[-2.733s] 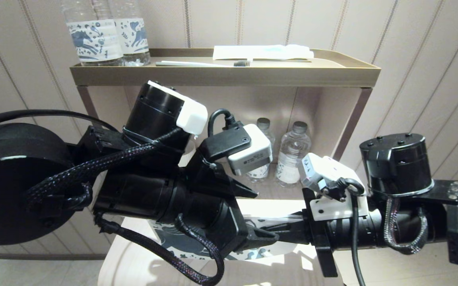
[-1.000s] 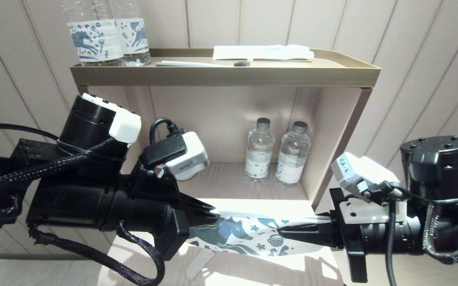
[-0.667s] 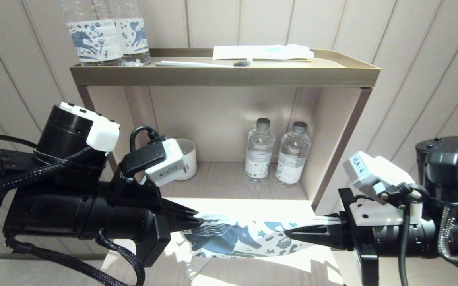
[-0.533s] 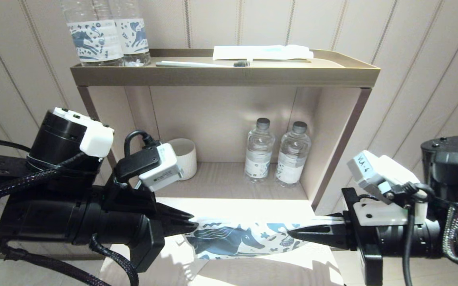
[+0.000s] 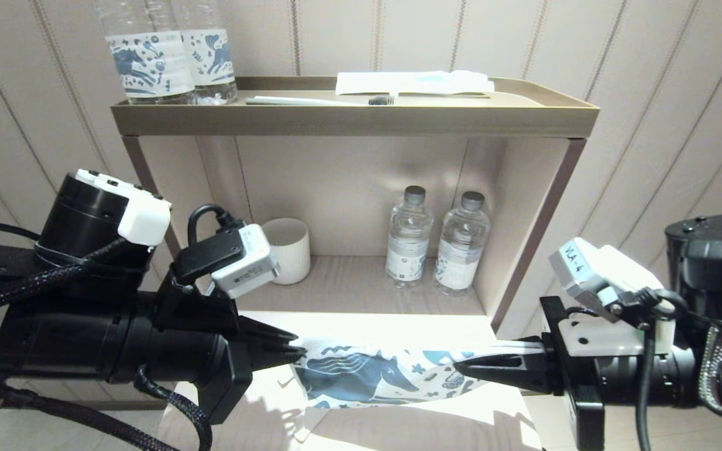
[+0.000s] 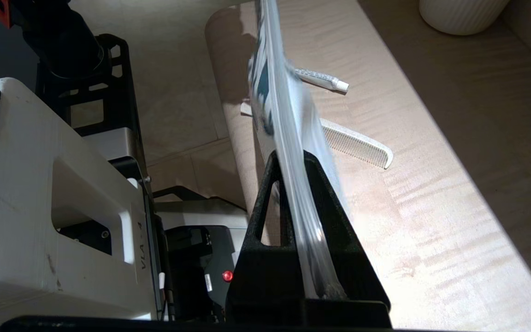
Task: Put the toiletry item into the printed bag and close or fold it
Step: Open the storage bag, then pick up the toothpaste
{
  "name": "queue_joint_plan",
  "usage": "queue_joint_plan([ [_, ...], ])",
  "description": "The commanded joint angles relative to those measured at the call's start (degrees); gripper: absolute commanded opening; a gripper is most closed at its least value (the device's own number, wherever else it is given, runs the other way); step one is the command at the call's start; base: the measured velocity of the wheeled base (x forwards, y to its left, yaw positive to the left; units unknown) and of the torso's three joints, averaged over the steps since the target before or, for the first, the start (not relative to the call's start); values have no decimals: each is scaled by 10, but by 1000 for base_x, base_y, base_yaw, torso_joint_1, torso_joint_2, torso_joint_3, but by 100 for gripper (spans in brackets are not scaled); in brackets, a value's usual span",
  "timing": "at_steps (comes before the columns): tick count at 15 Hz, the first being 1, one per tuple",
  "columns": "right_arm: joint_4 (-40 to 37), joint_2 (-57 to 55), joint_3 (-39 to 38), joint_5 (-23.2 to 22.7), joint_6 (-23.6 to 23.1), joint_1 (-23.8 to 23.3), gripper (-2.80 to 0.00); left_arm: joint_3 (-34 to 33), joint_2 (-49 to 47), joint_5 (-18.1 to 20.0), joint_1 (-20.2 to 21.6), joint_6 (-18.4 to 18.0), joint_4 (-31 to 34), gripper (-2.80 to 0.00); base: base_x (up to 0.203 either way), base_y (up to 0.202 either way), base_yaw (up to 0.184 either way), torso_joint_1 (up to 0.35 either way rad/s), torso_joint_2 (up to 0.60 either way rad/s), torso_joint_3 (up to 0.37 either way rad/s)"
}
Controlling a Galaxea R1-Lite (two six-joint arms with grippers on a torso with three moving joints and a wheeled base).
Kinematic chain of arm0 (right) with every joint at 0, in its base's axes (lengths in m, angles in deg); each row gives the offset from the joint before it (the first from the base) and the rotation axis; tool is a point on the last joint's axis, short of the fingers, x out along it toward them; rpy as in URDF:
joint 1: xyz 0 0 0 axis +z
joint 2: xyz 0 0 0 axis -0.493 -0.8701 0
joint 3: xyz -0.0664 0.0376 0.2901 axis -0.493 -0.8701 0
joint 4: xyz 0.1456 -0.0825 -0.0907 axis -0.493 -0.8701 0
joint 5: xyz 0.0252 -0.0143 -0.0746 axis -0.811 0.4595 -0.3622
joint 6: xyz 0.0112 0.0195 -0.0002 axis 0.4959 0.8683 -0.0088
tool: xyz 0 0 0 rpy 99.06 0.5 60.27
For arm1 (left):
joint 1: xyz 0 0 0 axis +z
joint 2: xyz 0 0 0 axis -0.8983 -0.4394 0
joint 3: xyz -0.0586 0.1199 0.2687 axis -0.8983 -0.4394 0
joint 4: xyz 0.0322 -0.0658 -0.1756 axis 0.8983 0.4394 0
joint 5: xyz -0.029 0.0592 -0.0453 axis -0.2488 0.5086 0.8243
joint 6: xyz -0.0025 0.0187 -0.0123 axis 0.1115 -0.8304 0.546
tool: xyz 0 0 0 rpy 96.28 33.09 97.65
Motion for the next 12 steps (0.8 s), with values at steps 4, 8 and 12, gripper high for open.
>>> queue_joint_plan([
  [4,2,-6,3,-13,-1,0,-280,0,-9,7,0,-11,-1,0,0,0,0,0,0,0],
  [8,3,-11,7,-21,-1,4,-280,0,-16,30,0,-11,-1,0,0,0,0,0,0,0],
  [12,4,-18,9,-27,-1,4,-280,7,-22,39,0,-10,-7,-280,0,0,0,0,0,0],
])
